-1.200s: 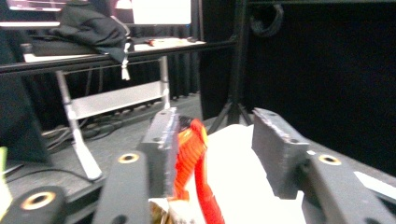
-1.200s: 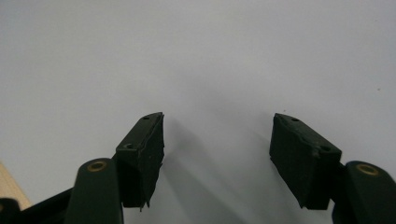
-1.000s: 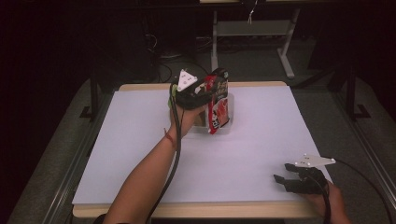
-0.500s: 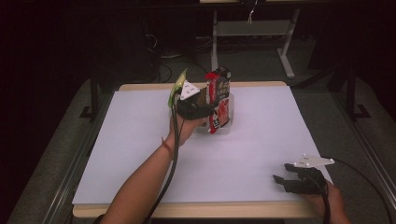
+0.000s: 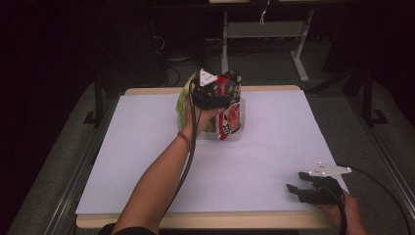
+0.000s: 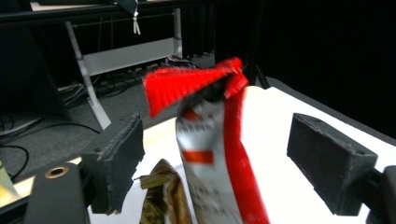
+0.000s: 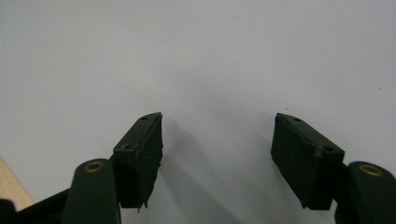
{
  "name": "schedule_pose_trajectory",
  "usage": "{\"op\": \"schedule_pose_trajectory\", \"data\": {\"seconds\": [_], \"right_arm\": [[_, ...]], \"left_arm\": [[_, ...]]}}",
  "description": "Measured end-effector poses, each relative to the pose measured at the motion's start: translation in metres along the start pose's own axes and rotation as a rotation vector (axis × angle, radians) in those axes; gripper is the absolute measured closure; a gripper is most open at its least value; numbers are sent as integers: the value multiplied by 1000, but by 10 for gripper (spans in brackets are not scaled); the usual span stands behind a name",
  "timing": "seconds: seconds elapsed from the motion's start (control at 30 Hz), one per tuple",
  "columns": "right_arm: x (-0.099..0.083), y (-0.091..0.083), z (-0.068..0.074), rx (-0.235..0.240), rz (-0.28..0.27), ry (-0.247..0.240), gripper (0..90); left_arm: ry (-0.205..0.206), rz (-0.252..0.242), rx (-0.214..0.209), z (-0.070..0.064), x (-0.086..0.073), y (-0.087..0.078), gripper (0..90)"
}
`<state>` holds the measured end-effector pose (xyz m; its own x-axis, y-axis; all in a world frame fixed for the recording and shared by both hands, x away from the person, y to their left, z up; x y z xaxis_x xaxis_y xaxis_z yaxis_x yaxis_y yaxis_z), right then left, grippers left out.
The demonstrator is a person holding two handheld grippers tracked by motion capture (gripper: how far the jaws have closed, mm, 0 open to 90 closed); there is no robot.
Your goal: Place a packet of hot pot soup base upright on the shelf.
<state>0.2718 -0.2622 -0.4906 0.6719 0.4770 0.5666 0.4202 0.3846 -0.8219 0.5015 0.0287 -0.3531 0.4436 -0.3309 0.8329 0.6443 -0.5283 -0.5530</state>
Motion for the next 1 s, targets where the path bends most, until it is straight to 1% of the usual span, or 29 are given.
{"op": "schedule_pose_trajectory", "data": {"seconds": [0.07, 0.1, 0.13, 0.17, 0.23, 0.27, 0.3, 0.33, 0.37, 0.43, 0.47, 0.53, 0.57, 0.63, 0.7, 0.73, 0.77, 0.8, 0.83, 0.87, 0.9, 0.93, 0.97, 1.0], "right_arm": [[0, 0, 0, -2, -1, 4, 333], [0, 0, 0, -3, 0, 2, 332], [0, 0, 0, -3, 0, 1, 332], [0, 0, 0, 0, -2, 4, 333], [0, 0, 0, 4, -2, 6, 333], [0, 0, 0, 3, -2, 6, 332], [0, 0, 0, 1, -1, 5, 330], [0, 0, 0, -1, 1, 2, 328], [0, 0, 1, -1, 1, 2, 328], [0, 0, 0, 1, 1, -1, 331], [0, 0, 0, 2, -1, 0, 331], [-1, 0, 0, 0, 2, -1, 332], [-1, 0, 0, -1, 3, -3, 332], [-1, -1, 0, -2, 5, -3, 332], [0, -1, 0, -5, 5, -3, 331], [0, -1, 0, -7, 6, -5, 331], [0, -1, 1, -8, 8, -8, 332], [-1, -1, 1, -8, 9, -9, 331], [-1, -1, 1, -6, 9, -9, 331], [-1, -1, 1, -5, 8, -8, 332], [-1, -1, 0, -5, 7, -8, 332], [-1, -1, 1, -5, 6, -9, 331], [-1, -1, 1, -5, 7, -10, 331], [-1, -1, 1, -5, 8, -10, 330]], "left_arm": [[3, 31, 15, 1, 1, 4, 206], [18, 40, -1, -1, 2, 4, 225], [27, 56, -2, -2, 2, 6, 251], [47, 85, 12, -4, 1, 8, 261], [108, 132, 48, -6, -1, 12, 343], [130, 144, 64, -7, -1, 12, 433], [133, 154, 52, -8, -2, 12, 509], [139, 165, 50, -8, -2, 12, 541], [173, 182, 66, -10, -1, 12, 570], [216, 197, 99, -13, 0, 10, 612], [227, 194, 107, -14, 1, 9, 620], [224, 169, 102, -17, 5, 6, 673], [212, 144, 92, -19, 7, 5, 688], [219, 127, 119, -22, 9, 6, 716], [189, 79, 129, -25, 10, 6, 734], [179, 49, 140, -26, 10, 6, 739], [159, 20, 163, -28, 8, 6, 743], [148, 2, 165, -29, 7, 6, 743], [140, -31, 165, -32, 4, 5, 745], [145, -42, 173, -33, 2, 5, 745], [154, -73, 160, -37, 0, 2, 742], [160, -87, 141, -39, -2, 0, 742], [167, -94, 127, -42, -3, -3, 740], [179, -93, 102, -45, -4, -6, 730]]}}
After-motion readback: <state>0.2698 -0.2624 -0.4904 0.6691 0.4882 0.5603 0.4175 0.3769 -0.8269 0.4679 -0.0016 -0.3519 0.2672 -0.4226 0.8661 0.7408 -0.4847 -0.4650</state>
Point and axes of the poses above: each handheld gripper's, and its own axes: y roughly forward along the jaws, x roughly out of its top, z roughly to its left, the point moved 5 cm from there along y, roughly forward along the jaws, and after that the axes turned 12 degrees about z, right-handed, at the moved point
